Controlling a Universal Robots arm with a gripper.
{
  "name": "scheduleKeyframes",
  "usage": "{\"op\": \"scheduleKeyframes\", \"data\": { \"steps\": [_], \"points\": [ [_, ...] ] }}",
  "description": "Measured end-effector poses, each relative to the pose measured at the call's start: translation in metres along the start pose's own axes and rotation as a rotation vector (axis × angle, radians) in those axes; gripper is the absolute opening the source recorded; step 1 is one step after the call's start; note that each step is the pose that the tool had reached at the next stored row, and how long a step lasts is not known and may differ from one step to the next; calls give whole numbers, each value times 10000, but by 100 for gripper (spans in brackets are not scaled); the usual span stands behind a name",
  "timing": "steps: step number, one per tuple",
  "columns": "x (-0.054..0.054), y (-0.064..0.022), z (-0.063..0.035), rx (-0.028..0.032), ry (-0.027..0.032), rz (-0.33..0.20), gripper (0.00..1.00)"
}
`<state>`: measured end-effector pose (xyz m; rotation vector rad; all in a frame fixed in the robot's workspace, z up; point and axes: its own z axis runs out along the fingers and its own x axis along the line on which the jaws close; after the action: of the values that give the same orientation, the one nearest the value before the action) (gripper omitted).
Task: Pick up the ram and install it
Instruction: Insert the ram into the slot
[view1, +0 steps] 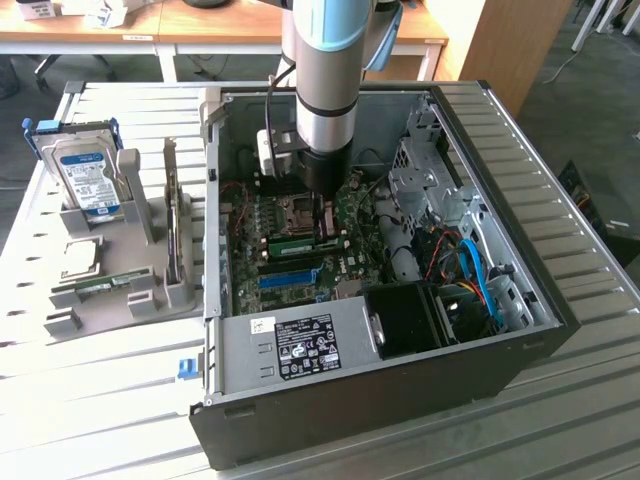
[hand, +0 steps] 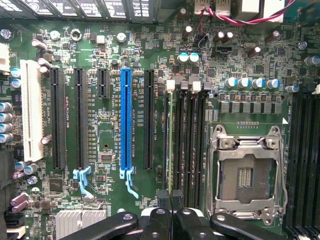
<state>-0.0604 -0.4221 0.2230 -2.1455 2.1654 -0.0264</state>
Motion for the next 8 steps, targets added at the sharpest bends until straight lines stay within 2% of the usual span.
{"op": "scheduleKeyframes", "data": {
  "steps": [8],
  "points": [
    [1, 1, 16, 2, -1, 0, 12]
  ]
}}
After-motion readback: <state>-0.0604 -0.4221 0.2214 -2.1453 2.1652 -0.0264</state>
